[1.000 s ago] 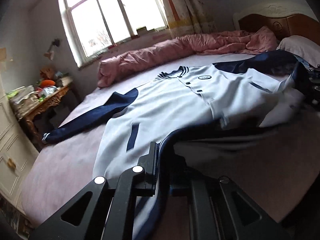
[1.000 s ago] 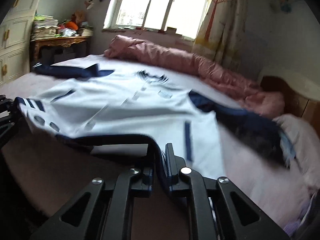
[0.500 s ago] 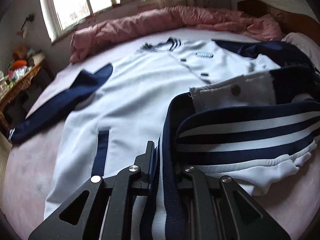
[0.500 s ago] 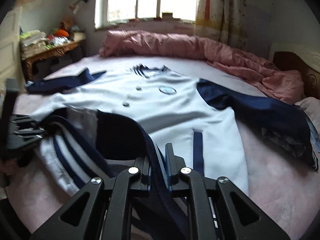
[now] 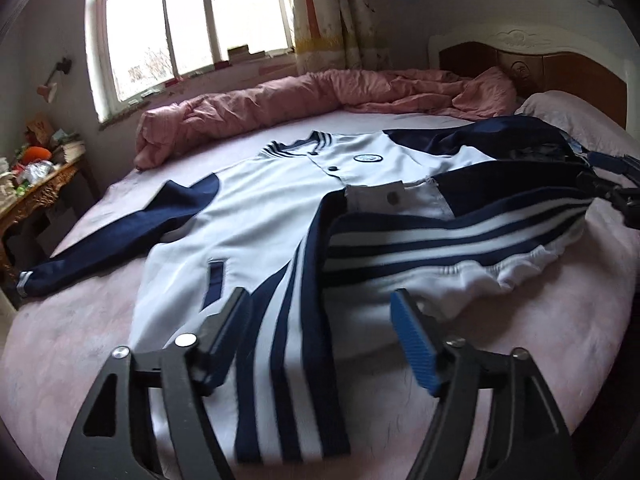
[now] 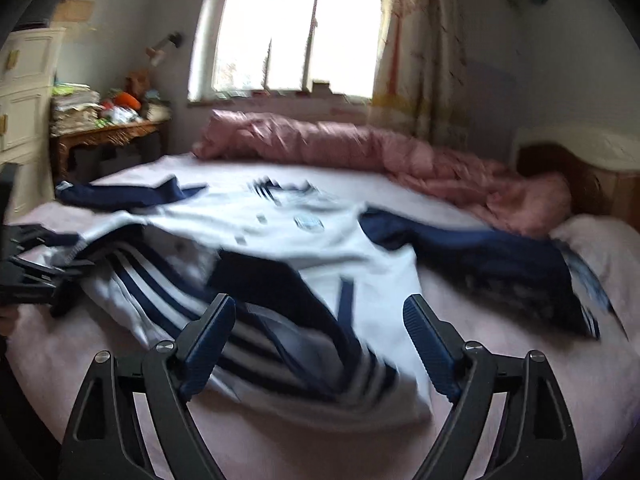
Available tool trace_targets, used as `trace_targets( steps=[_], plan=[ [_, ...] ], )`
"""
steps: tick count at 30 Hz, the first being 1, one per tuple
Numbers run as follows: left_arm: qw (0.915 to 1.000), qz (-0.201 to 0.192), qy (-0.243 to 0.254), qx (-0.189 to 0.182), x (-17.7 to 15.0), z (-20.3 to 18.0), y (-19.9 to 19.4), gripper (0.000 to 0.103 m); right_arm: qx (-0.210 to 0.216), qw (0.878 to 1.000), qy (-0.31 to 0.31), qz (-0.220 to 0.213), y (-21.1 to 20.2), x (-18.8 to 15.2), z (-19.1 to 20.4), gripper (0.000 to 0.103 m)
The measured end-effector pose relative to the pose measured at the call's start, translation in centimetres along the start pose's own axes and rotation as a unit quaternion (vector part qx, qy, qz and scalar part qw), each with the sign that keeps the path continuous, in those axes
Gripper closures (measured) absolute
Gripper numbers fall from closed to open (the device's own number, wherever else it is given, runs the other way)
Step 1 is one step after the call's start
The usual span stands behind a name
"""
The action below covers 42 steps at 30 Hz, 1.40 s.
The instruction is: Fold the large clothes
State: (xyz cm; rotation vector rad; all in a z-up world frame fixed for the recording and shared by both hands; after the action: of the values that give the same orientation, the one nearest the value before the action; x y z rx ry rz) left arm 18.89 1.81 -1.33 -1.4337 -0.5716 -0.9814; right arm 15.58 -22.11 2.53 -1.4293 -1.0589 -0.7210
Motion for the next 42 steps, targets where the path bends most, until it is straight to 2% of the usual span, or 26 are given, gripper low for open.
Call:
trace_targets(
  steps=[2, 4, 6, 8, 9, 10, 12, 14, 17, 20, 21, 23, 24, 25, 27, 28, 31, 33, 36, 39, 41, 42],
  plan=[
    [1.0000, -0.004, -0.003, 0.007, -1.0, 0.5, -1.0, 0.020, -0.024, 1.000, -0.007, 0.015, 0.1, -1.3, -0.4, 0.016],
    [0.9998, -0.006, -0.002, 0.017, -1.7, 1.3, -1.3, 0.009, -0.024, 0.999, -0.018, 0.020, 0.0, -2.1, -0.4, 0.016],
    [0.9992, -0.004, -0.004, 0.039, -2.2, 2.4, -1.5, 0.009, -0.020, 0.999, -0.024, 0.029, 0.2, -2.7, -0.3, 0.016],
    [0.9992, -0.009, -0.012, 0.038, -2.4, 3.2, -2.1, 0.009, -0.012, 0.998, -0.044, 0.045, 0.9, -3.3, 0.1, 0.040],
    [0.9993, -0.014, -0.013, 0.034, -2.5, 3.4, -2.5, 0.009, -0.025, 0.997, -0.055, 0.051, 1.3, -3.4, 0.1, 0.064],
    [0.9993, -0.019, -0.011, 0.031, -2.7, 3.4, -2.9, 0.009, -0.037, 0.996, -0.059, 0.055, 1.9, -3.4, 0.0, 0.074],
    [0.9995, -0.019, 0.001, 0.027, -3.5, 3.1, -3.4, 0.008, -0.023, 0.997, -0.046, 0.065, 3.0, -3.2, -0.2, 0.089],
    [0.9996, -0.005, 0.018, 0.020, -4.6, 2.6, -3.3, 0.007, -0.033, 0.997, -0.038, 0.066, 3.8, -2.4, -0.3, 0.092],
    [0.9966, 0.027, 0.077, -0.009, -6.4, 0.9, -2.5, 0.006, -0.047, 0.996, -0.028, 0.069, 5.7, -0.5, -1.0, 0.095],
    [0.9916, 0.033, 0.115, 0.050, -6.9, 0.6, -1.1, 0.005, -0.050, 0.996, -0.013, 0.072, 7.6, 1.1, -1.7, 0.095],
    [0.9909, 0.035, 0.113, 0.065, -6.8, 0.9, -0.6, 0.004, -0.050, 0.996, -0.009, 0.069, 7.8, 1.4, -1.8, 0.095],
    [0.9926, 0.029, 0.086, 0.081, -6.2, 1.9, -0.1, 0.010, -0.050, 0.997, -0.003, 0.061, 8.3, 1.9, -1.9, 0.095],
    [0.9932, 0.021, 0.075, 0.087, -5.7, 2.3, 0.0, 0.032, -0.049, 0.997, 0.000, 0.058, 8.2, 1.9, -1.9, 0.095],
    [0.9928, 0.019, 0.073, 0.093, -5.4, 2.5, 0.2, 0.064, -0.049, 0.997, 0.001, 0.056, 8.1, 1.7, -2.0, 0.095],
    [0.9880, 0.005, 0.076, 0.135, -4.7, 3.1, 0.5, 0.085, -0.050, 0.997, 0.003, 0.050, 7.9, 1.6, -2.1, 0.095],
    [0.9865, -0.008, 0.074, 0.146, -4.2, 3.4, 0.2, 0.089, -0.049, 0.998, 0.002, 0.045, 7.6, 1.7, -2.2, 0.095],
    [0.9892, -0.060, 0.021, 0.132, -1.4, 5.2, -2.3, 0.090, -0.049, 0.999, -0.002, 0.017, 6.5, 2.3, -2.2, 0.096],
    [0.9912, -0.061, -0.018, 0.116, 0.5, 7.0, -2.5, 0.090, -0.054, 0.999, -0.005, -0.002, 5.9, 2.9, -2.2, 0.096],
    [0.9936, 0.006, -0.089, 0.070, 1.9, 10.2, 1.2, 0.090, -0.061, 0.998, 0.004, 0.005, 7.1, 3.4, -2.4, 0.096],
    [0.9907, 0.051, -0.093, 0.085, 1.2, 11.9, 5.5, 0.090, -0.073, 0.996, -0.010, 0.049, 10.6, 2.4, -1.8, 0.096],
    [0.9885, 0.066, -0.108, 0.082, 0.0, 12.6, 6.9, 0.084, -0.060, 0.995, -0.012, 0.082, 12.5, 1.7, -1.6, 0.096],
    [0.9880, 0.066, -0.117, 0.076, -0.4, 12.8, 7.1, 0.078, -0.056, 0.995, -0.005, 0.085, 12.7, 1.5, -1.7, 0.096]
  ],
)
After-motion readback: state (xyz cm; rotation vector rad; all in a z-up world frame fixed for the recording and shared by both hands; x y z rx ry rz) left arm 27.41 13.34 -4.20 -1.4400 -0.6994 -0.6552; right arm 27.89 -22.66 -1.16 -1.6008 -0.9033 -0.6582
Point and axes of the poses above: each gripper's, at about its wrist camera, not at the fingertips, and y roughly the way its jaws point, z to its left, x to its top, the point moved 5 cm from there along y, roughly the way its jaws point, and after that the axes turned 3 degrees about -y, right-handed, at the moved point
